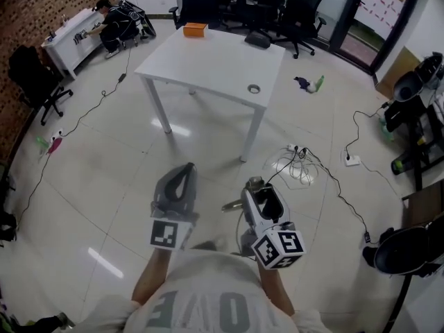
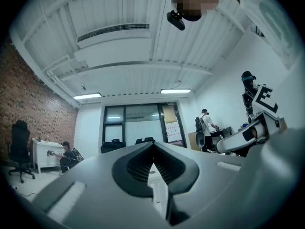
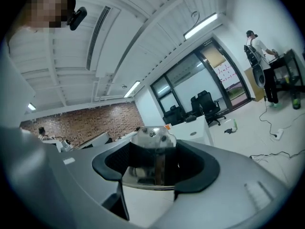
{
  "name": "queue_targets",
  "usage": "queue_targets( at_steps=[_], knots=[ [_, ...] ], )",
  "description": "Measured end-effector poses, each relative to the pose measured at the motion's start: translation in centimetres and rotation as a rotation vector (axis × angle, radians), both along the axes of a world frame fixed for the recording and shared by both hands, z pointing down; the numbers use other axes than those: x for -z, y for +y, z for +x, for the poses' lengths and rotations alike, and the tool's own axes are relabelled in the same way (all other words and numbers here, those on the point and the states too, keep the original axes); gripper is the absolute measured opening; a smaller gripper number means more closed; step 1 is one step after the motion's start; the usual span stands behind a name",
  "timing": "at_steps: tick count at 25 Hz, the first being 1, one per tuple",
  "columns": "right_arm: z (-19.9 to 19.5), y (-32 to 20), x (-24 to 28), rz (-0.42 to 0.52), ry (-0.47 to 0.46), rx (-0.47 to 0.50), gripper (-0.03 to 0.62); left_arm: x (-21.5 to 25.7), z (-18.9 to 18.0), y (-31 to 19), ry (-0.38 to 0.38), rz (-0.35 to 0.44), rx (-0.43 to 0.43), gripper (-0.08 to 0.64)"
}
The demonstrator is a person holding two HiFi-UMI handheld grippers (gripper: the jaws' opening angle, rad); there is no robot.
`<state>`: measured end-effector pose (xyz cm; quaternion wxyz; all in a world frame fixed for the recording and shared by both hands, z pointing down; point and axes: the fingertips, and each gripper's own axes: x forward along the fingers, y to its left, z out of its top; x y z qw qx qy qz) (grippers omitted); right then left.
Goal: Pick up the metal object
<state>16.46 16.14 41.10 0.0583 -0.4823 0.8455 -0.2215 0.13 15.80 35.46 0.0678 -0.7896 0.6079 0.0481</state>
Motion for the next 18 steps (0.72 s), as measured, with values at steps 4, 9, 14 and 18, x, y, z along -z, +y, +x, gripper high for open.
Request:
queue_targets(
  at_steps=[4, 9, 14, 18],
  knots=[
    [0.1, 1.3, 0.4, 0.026, 0.015, 0.002, 0.301, 0.8, 0.5, 1.5, -0.029, 0.032, -0.001, 0.002],
    [-0.9, 2.3, -0.3, 0.008, 0.041, 0.034, 0.301, 0.9, 0.5, 2.8, -0.012, 0.037, 0.005, 0.001],
    [-2.7, 3.0, 0.0, 0.038, 0.065, 0.087, 0.301, 1.0, -0.5, 3.7, -0.001, 0.041, 0.017, 0.001],
    [-4.0, 3.3, 0.1, 0.05, 0.066, 0.11, 0.301, 0.9, -1.0, 4.0, 0.008, 0.043, 0.02, 0.002]
  ],
)
